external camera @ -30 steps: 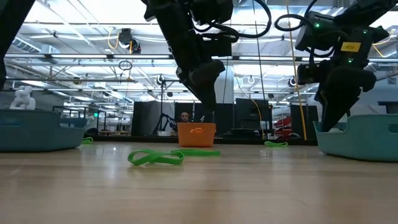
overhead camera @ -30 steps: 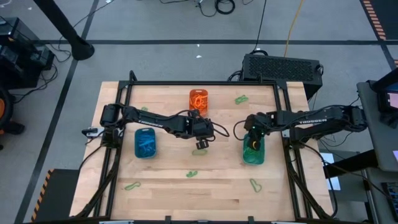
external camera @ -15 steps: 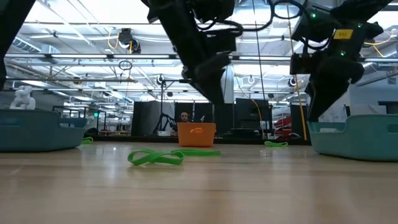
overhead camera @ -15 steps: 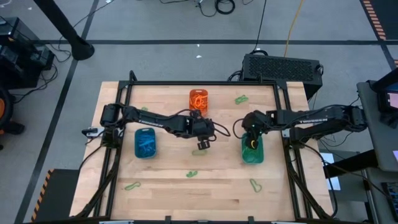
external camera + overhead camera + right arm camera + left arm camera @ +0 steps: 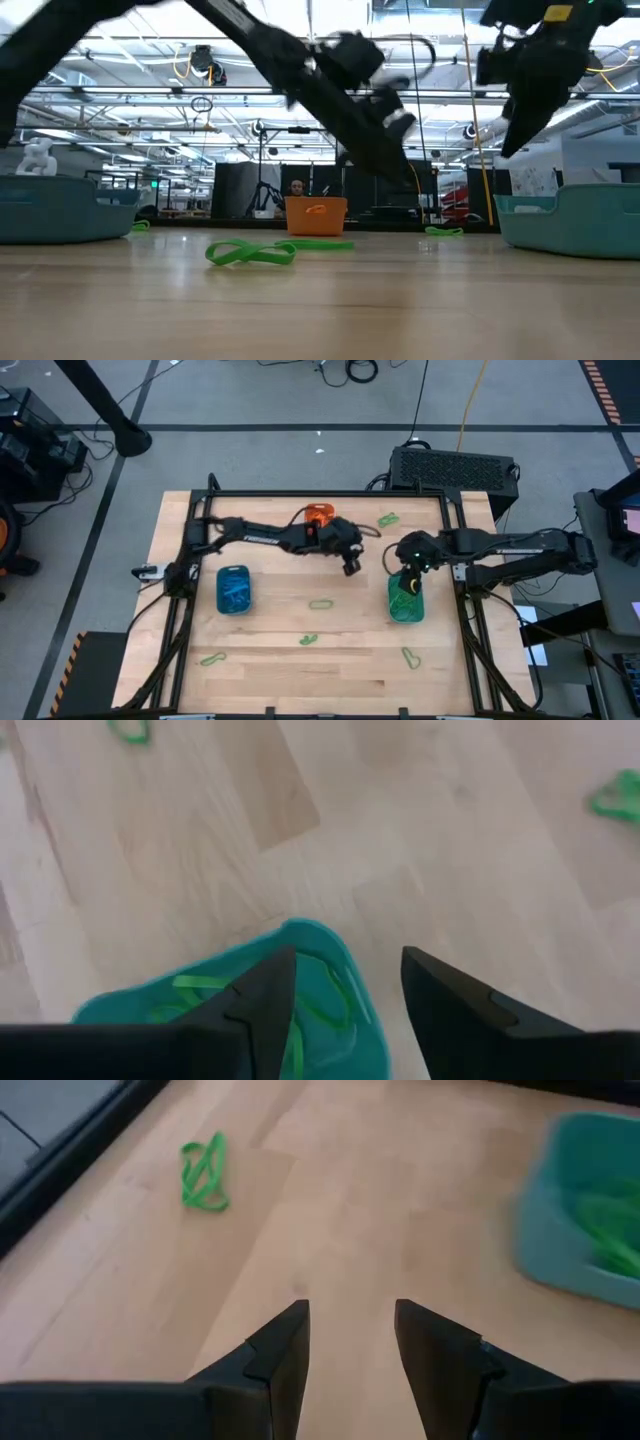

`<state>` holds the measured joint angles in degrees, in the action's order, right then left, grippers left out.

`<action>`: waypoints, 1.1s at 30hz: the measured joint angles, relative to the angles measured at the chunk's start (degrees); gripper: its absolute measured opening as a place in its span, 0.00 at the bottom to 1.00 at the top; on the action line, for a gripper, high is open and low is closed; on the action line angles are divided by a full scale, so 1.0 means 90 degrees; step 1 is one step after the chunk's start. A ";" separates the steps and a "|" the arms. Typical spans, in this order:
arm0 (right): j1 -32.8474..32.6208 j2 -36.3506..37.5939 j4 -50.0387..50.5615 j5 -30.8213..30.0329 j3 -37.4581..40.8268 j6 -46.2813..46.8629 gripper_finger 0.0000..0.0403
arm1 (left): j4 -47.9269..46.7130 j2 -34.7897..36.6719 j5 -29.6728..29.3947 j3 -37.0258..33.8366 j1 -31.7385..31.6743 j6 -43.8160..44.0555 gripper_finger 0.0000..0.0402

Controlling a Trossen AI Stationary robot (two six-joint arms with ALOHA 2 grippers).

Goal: Sort rubber bands into baskets
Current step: Put the green rubber band into the green bin

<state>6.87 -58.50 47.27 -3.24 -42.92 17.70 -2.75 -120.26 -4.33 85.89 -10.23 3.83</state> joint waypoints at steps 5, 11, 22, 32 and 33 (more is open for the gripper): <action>-0.0025 0.0830 0.0271 -0.0333 0.0000 0.0133 0.42 | 0.0003 -0.1225 0.0123 0.1305 -0.0375 0.0112 0.39; -0.0024 0.1695 0.0315 -0.0305 0.0000 0.0411 0.42 | -0.1666 -0.2344 -0.0148 0.3545 -0.0560 -0.0126 0.39; -0.0027 0.1986 0.0105 -0.0608 0.0000 0.0432 0.42 | -0.2276 -0.2964 0.0327 0.4764 -0.1226 0.0491 0.39; 0.0983 0.0851 -0.0766 -0.1084 0.0002 -0.0228 0.42 | -0.4939 -0.1636 0.0496 0.4794 -0.1225 -0.0194 0.39; 0.1207 0.0659 -0.0853 -0.0970 0.0002 -0.0392 0.42 | -0.5523 -0.1456 0.0169 0.4795 -0.1211 -0.0309 0.39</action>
<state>17.73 -52.57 39.60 -11.97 -42.89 14.18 -52.46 -133.36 -2.81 129.04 -21.13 1.05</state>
